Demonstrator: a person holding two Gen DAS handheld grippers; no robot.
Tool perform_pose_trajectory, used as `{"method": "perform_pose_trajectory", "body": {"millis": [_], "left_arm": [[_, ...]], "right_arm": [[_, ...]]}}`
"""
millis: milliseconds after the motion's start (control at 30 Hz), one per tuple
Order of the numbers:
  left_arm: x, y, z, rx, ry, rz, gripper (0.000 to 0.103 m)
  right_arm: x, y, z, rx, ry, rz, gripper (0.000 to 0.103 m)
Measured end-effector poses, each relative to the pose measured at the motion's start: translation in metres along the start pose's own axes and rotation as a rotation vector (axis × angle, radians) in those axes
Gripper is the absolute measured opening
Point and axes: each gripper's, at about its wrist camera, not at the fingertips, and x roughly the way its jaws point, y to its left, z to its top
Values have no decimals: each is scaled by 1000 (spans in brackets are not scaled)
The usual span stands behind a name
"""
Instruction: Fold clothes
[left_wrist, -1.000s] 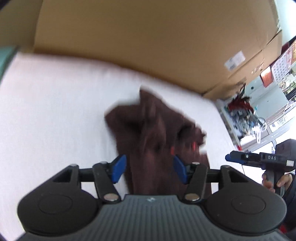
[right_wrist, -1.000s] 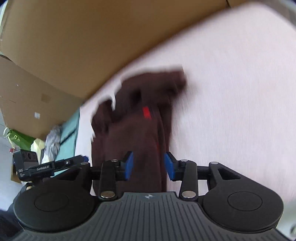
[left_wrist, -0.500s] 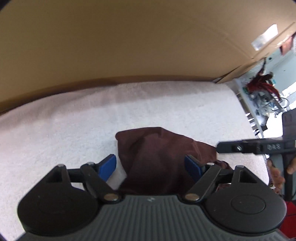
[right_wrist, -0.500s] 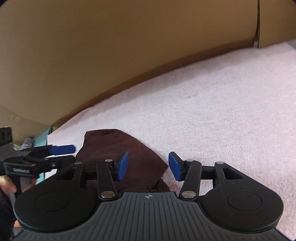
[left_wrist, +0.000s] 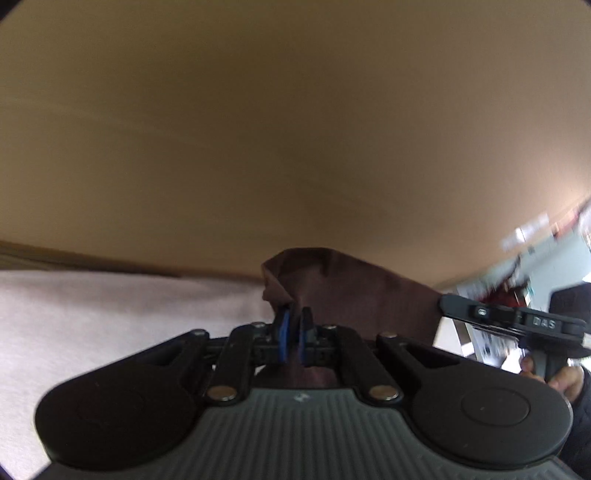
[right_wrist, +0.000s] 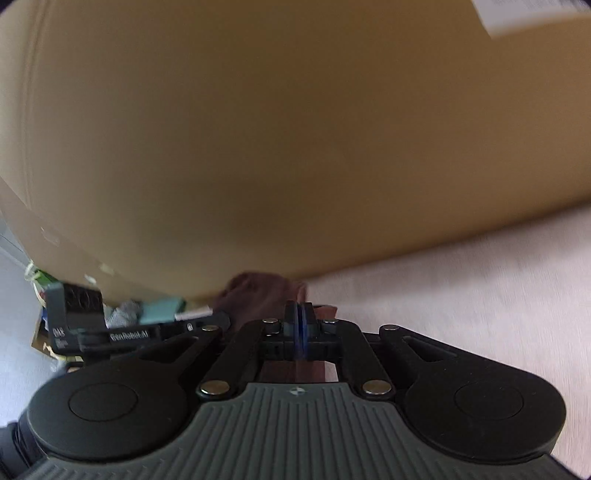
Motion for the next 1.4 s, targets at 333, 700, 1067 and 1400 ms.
{"method": "perform_pose_trajectory", "body": {"millis": [333, 700, 1067, 1400], "left_arm": [[33, 11, 8, -43, -49, 189, 9], [31, 14, -27, 184, 294, 123, 67], [56, -1, -46, 218, 297, 101, 7], [59, 28, -31, 38, 127, 138, 8]], "right_arm": [[54, 34, 5, -293, -78, -237, 2], [8, -2, -28, -46, 52, -210, 51], [47, -14, -71, 64, 319, -147, 20], [63, 11, -43, -65, 101, -242, 3]]}}
